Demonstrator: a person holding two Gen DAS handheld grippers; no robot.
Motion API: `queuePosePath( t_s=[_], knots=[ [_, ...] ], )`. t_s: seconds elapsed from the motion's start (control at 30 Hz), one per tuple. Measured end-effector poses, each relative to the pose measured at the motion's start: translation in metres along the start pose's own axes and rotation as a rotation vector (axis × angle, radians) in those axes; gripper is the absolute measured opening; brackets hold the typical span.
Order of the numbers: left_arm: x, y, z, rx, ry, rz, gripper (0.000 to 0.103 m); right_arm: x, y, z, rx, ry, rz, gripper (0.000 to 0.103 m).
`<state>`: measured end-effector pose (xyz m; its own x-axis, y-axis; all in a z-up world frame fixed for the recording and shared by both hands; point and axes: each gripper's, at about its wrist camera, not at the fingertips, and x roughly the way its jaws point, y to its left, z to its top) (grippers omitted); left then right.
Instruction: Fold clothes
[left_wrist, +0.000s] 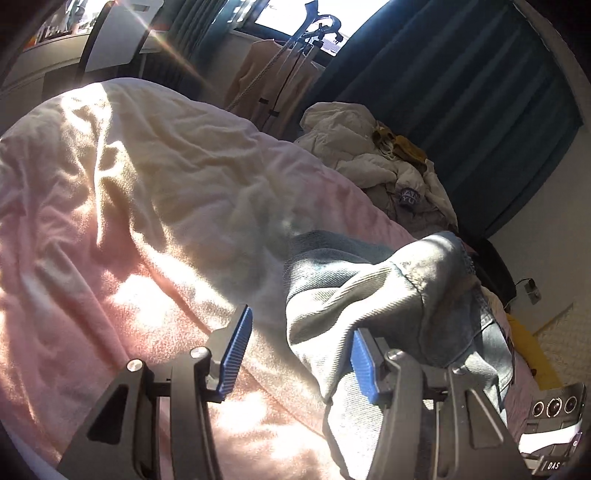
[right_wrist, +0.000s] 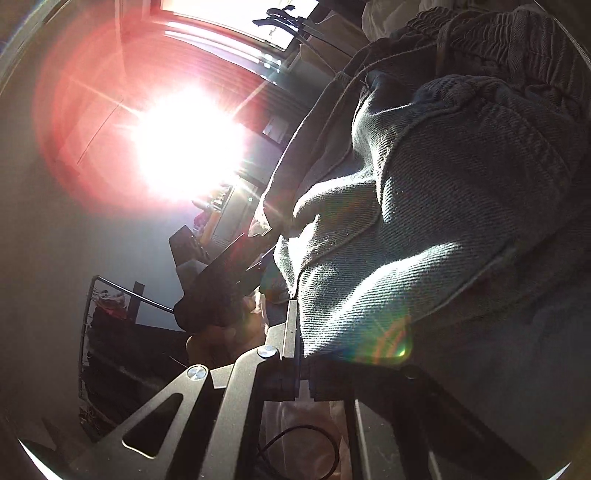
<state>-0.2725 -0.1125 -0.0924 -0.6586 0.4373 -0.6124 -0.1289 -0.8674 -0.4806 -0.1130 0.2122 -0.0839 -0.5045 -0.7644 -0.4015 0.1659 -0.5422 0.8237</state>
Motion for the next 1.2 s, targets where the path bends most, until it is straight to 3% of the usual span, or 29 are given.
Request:
queuePosePath(
  t_s=[0.1, 0.27, 0.4, 0.53, 0.63, 0.7, 0.83, 1.0, 1.03, 1.07, 1.1, 1.17, 1.2],
  knots=[
    [0.004, -0.014, 0.006, 0.044, -0.046, 0.011, 0.052, 0.020, 0.020, -0.019, -0.058, 0.014, -0.039, 0.001],
    [0.024, -0.015, 0.011, 0.061, -0.021, 0.038, 0.052, 0.027, 0.024, -0.030, -0.091, 0.040, -0.061, 0.001],
    [0.029, 0.006, 0.006, -0.058, 0.020, -0.035, 0.052, 0.038, 0.029, -0.032, -0.151, 0.076, -0.116, 0.001],
    [0.018, 0.023, -0.005, -0.253, 0.050, -0.110, 0.052, 0.044, 0.036, -0.034, -0.202, 0.113, -0.164, 0.001],
    [-0.005, 0.026, -0.022, -0.352, 0.025, -0.188, 0.055, 0.038, 0.044, -0.032, -0.208, 0.140, -0.166, 0.005],
    [-0.020, 0.024, -0.032, -0.391, 0.010, -0.216, 0.070, 0.025, 0.056, -0.031, -0.244, 0.144, -0.166, 0.007],
    [-0.036, 0.004, -0.047, -0.358, 0.051, -0.207, 0.074, -0.007, 0.074, -0.025, -0.309, 0.137, -0.170, 0.007],
    [-0.048, -0.018, -0.066, -0.328, 0.100, -0.190, 0.080, -0.105, 0.037, 0.010, -0.244, -0.029, -0.217, 0.009],
    [-0.049, -0.021, -0.070, -0.325, 0.112, -0.188, 0.080, -0.120, 0.028, 0.018, -0.214, -0.053, -0.238, 0.013],
    [-0.050, -0.024, -0.075, -0.322, 0.125, -0.186, 0.080, -0.131, 0.021, 0.025, -0.182, -0.073, -0.254, 0.027],
    [-0.050, -0.026, -0.078, -0.317, 0.133, -0.182, 0.080, -0.133, 0.017, 0.032, -0.149, -0.087, -0.265, 0.048],
    [-0.049, -0.029, -0.082, -0.303, 0.148, -0.173, 0.080, -0.137, 0.000, 0.050, -0.055, -0.124, -0.277, 0.074],
    [-0.046, -0.031, -0.082, -0.290, 0.163, -0.179, 0.080, -0.140, -0.005, 0.053, -0.004, -0.141, -0.279, 0.076]
  ],
)
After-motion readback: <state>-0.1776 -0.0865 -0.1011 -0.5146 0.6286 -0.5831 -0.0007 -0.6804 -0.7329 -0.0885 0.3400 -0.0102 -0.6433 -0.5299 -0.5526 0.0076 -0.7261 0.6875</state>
